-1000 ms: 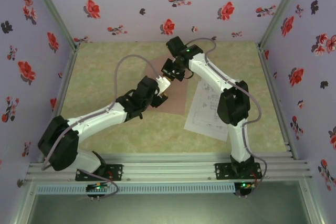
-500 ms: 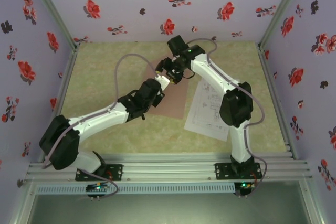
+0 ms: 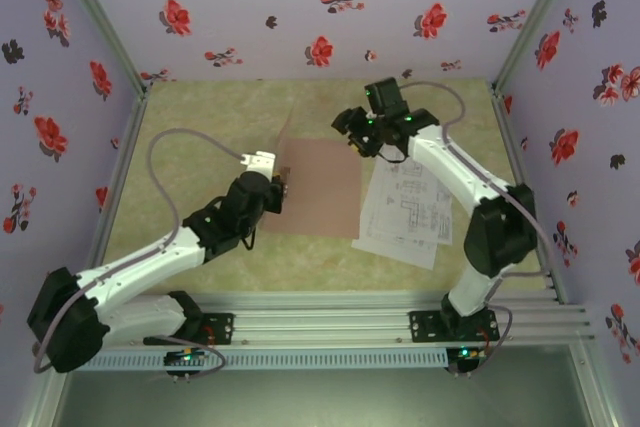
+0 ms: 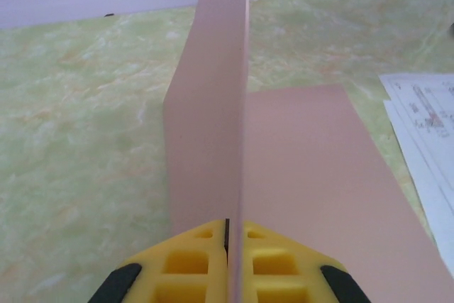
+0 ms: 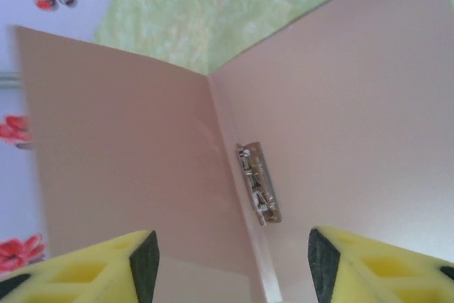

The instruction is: Put the files into the folder

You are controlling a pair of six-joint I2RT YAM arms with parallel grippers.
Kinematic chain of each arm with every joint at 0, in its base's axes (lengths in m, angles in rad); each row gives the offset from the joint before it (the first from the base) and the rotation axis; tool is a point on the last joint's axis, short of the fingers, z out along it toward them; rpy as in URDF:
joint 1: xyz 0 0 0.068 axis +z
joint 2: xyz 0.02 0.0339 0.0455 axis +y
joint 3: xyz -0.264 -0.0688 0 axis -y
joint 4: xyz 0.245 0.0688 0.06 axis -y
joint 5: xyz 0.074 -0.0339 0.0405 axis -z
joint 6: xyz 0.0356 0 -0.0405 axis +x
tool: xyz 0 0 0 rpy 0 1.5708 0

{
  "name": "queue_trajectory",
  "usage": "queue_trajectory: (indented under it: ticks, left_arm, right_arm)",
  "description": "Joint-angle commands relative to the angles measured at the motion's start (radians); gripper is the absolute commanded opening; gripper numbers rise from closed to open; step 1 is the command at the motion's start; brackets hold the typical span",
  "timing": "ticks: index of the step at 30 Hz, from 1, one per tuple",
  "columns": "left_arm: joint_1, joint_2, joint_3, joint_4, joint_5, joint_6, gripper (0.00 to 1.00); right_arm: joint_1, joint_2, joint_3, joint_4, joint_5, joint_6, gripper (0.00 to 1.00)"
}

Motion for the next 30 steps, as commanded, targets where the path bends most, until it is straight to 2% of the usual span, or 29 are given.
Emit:
queue_trajectory:
  ticks: [1,5,9,10,11,13,16,20,23,27,30]
  left_arm:
    - [0.021,-0.071,-0.049,0.012,-0.013,-0.165,0.0]
    - [0.042,-0.145,-0.101,-0.008,-0.021,-0.259,0.0]
    - [0.076,-0.236,-0.13,-0.117,-0.076,-0.361,0.0]
    - [0.091,-0.259,-0.133,-0.161,-0.094,-0.391,0.03]
    - [0.113,-0.282,-0.13,-0.222,-0.111,-0.455,0.11]
    - [0.17,-0.333,-0.137,-0.354,-0.118,-0.58,0.16]
    - [0.277,-0.41,-0.155,-0.555,-0.101,-0.832,0.31]
    - [0.422,-0.515,-0.207,-0.81,-0.023,-1.178,0.39]
    - [0.548,-0.573,-0.257,-0.814,0.109,-1.256,0.45]
    - [0.708,-0.575,-0.274,-0.806,0.298,-1.371,0.47]
    - [0.763,-0.522,-0.2,-0.815,0.335,-1.386,0.48]
  right_arm:
    - [0.059,0.156,-0.008,0.048,-0.035,-0.001,0.43]
    - [0.116,0.335,0.11,-0.079,-0.014,-0.069,0.3]
    - [0.123,0.407,0.114,-0.147,0.028,-0.085,0.28]
    - [0.124,0.416,0.111,-0.157,0.027,-0.087,0.28]
    - [0.125,0.429,0.112,-0.173,0.024,-0.092,0.27]
    - [0.128,0.443,0.111,-0.196,0.021,-0.098,0.25]
    - [0.131,0.454,0.097,-0.208,0.02,-0.091,0.23]
    - [0.137,0.452,0.082,-0.204,0.013,-0.071,0.23]
    - [0.137,0.448,0.079,-0.191,-0.009,-0.053,0.23]
    - [0.137,0.449,0.09,-0.174,-0.049,-0.031,0.23]
    - [0.137,0.452,0.105,-0.162,-0.082,-0.014,0.23]
